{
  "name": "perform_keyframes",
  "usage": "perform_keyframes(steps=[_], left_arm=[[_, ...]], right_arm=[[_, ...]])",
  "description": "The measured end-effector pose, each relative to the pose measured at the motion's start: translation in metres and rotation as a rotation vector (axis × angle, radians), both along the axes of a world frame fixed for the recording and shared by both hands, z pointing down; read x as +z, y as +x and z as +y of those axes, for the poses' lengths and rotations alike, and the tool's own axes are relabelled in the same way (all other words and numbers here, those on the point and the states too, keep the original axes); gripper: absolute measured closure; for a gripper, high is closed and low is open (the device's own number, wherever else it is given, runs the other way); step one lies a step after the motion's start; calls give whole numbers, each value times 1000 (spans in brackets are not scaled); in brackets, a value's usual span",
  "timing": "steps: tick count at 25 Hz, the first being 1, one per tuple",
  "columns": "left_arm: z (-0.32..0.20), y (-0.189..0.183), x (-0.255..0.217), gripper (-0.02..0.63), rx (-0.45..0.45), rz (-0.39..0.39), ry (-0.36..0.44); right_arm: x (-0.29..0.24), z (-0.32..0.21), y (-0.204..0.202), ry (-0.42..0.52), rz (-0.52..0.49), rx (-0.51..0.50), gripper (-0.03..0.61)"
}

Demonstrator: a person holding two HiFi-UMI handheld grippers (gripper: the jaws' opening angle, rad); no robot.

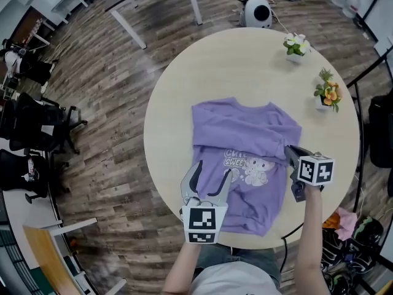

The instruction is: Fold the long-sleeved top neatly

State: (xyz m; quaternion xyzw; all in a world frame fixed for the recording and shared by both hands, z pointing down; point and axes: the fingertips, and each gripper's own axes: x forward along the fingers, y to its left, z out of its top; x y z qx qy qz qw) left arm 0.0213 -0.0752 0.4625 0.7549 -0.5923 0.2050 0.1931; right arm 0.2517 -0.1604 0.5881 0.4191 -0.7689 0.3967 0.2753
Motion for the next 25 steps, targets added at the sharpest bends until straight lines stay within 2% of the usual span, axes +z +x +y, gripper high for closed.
perform_keyframes(steps=[5,8,17,19,25], left_arm=[[20,-10,5,204,-50,-10,-19],[28,-14,5,204,-64,-12,-18],[57,-33,4,204,-72,-24,-13],[66,-40,4,204,-74,-17,-15],[94,-56,8,204,-51,-10,-34]], right_arm=[[6,1,15,62,132,-3,511],[2,3,26,97,176,17,514],[-21,35,29,194,208,45,498],[-26,49,25,206,199,45,477],[-25,102,17,185,166,95,462]])
